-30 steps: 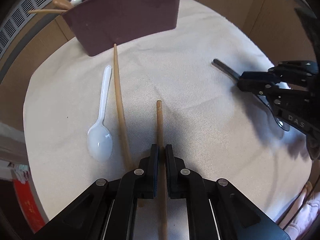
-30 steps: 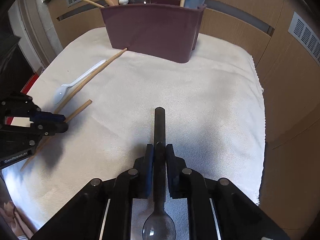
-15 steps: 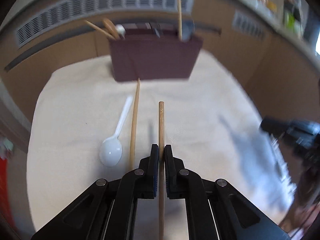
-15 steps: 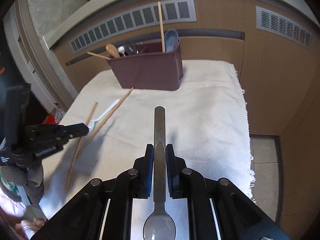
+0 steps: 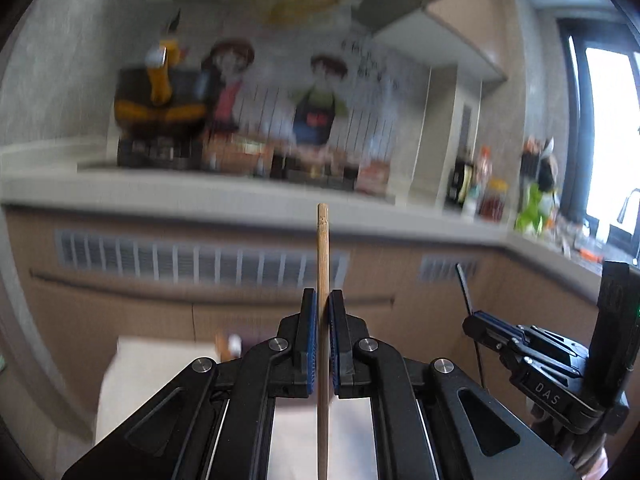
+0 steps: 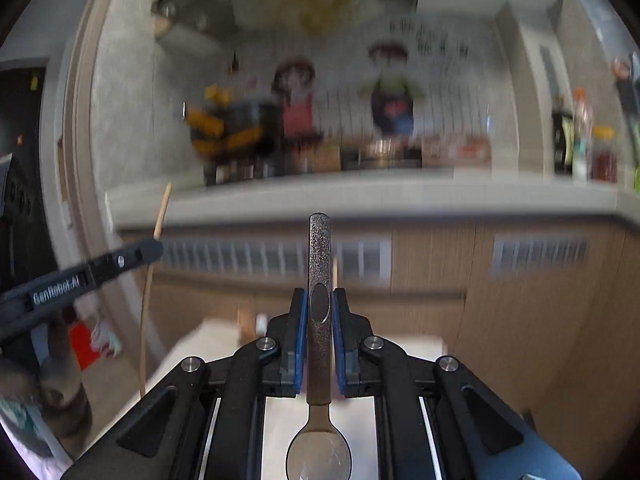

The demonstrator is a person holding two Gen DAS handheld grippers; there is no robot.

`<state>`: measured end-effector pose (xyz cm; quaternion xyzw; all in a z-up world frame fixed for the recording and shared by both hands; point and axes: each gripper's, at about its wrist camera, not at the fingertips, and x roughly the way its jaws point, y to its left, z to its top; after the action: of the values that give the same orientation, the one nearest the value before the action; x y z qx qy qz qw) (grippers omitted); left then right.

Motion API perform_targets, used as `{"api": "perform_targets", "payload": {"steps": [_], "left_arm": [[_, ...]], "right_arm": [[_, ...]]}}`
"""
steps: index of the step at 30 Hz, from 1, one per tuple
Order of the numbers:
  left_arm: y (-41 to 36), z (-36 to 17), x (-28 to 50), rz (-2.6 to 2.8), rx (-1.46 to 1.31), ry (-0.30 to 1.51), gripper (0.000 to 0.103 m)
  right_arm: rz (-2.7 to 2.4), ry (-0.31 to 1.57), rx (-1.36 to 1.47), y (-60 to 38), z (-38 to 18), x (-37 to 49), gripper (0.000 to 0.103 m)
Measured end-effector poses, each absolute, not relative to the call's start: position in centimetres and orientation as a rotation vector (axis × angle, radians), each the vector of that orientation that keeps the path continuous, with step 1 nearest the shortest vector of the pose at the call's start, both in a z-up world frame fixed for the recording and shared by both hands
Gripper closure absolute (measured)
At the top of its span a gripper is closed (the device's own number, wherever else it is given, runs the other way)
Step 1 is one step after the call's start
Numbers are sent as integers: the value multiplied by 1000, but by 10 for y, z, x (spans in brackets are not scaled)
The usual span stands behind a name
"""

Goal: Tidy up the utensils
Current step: 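Lift the chopstick with the left tool while the right tool lifts the spoon over the caddy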

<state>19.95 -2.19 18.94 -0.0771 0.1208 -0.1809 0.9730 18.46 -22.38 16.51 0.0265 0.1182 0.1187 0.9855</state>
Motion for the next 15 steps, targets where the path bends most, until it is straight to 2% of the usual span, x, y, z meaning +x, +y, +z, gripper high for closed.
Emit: {"api": "perform_targets", "payload": {"steps": [3,6,15], "left_arm": [[-18,214,221,-357,-174,151,97],[-15,218,251,-343,-190,113,97],[-14,171,343,-305,-220,197,97]], "right_arm": [[221,147,68,-217,197,209,92],[211,111,65,-207,204,236,92],[191,172,55,-184,149,318,92]]}}
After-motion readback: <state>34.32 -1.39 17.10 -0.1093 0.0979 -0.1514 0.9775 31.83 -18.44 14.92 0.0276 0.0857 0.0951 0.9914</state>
